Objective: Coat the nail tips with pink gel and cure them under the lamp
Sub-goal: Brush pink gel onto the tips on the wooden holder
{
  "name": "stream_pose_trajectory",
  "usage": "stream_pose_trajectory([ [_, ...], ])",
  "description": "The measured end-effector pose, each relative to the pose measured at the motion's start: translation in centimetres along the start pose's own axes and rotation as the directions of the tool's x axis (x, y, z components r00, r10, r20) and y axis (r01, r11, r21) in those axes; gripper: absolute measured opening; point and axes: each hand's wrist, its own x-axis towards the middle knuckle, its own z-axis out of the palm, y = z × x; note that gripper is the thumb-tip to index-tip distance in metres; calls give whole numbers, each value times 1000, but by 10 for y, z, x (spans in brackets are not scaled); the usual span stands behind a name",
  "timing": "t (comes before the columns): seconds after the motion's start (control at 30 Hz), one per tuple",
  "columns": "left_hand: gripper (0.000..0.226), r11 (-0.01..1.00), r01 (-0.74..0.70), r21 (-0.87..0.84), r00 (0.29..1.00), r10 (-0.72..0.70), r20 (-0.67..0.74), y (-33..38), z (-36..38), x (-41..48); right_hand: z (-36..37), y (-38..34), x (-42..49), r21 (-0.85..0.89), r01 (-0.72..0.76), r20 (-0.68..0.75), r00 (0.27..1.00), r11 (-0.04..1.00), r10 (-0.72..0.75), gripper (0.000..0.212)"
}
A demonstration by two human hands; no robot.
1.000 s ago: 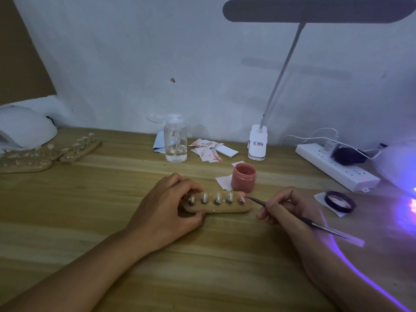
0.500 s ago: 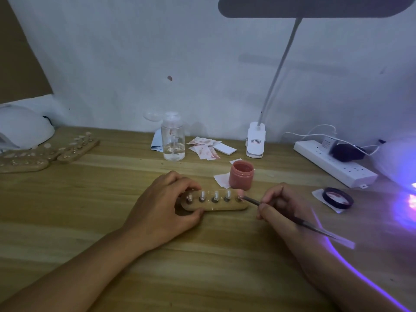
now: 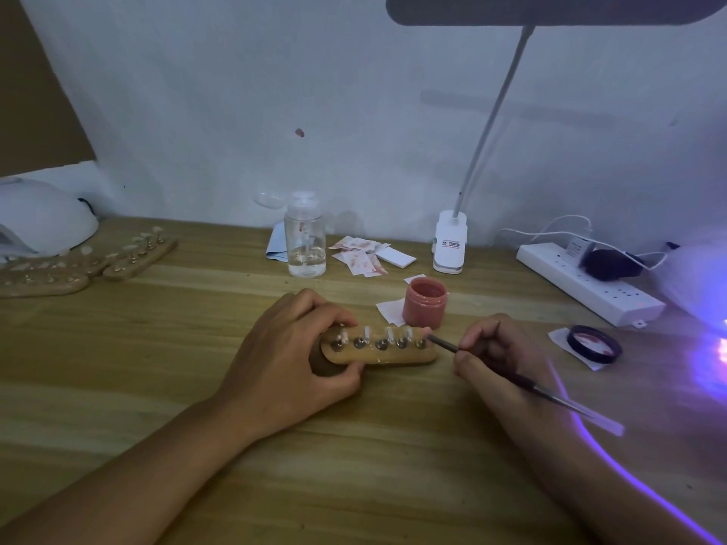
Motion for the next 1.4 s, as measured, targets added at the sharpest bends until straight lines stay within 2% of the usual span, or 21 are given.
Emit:
stream_pose_trajectory([
  [0.4, 44, 999, -33, 17, 999, 34, -20, 2, -2, 0, 0, 2, 2, 17, -1, -49, 999, 1000, 2, 16],
  [0.53, 45, 1000, -29, 9, 999, 29, -19, 4, -3, 0, 2, 2, 1, 17, -16, -19, 1000, 1000, 16, 16],
  [0.7, 46, 999, -28, 14, 1000, 29, -9, 4, -3, 0, -1, 6, 1, 57, -46, -124, 991, 997, 53, 19],
  [0.9, 46, 999, -30, 33, 1000, 30, 1, 1, -2, 0, 0, 5, 2, 23, -69, -100, 992, 997, 71, 17],
  [1.03, 49, 999, 27, 32, 998, -29, 63, -5, 3, 1, -3, 9, 2, 148, -57, -194, 977, 987, 86, 15],
  [1.2, 41, 985, 138, -108, 981, -121, 151, -16, 8, 4, -2, 10, 3, 192, -52, -166, 982, 980, 85, 13],
  [1.4, 41, 946, 209, -247, 969, -167, 182, -19, 9, 6, -2, 8, 3, 199, -46, -162, 984, 979, 79, 15],
])
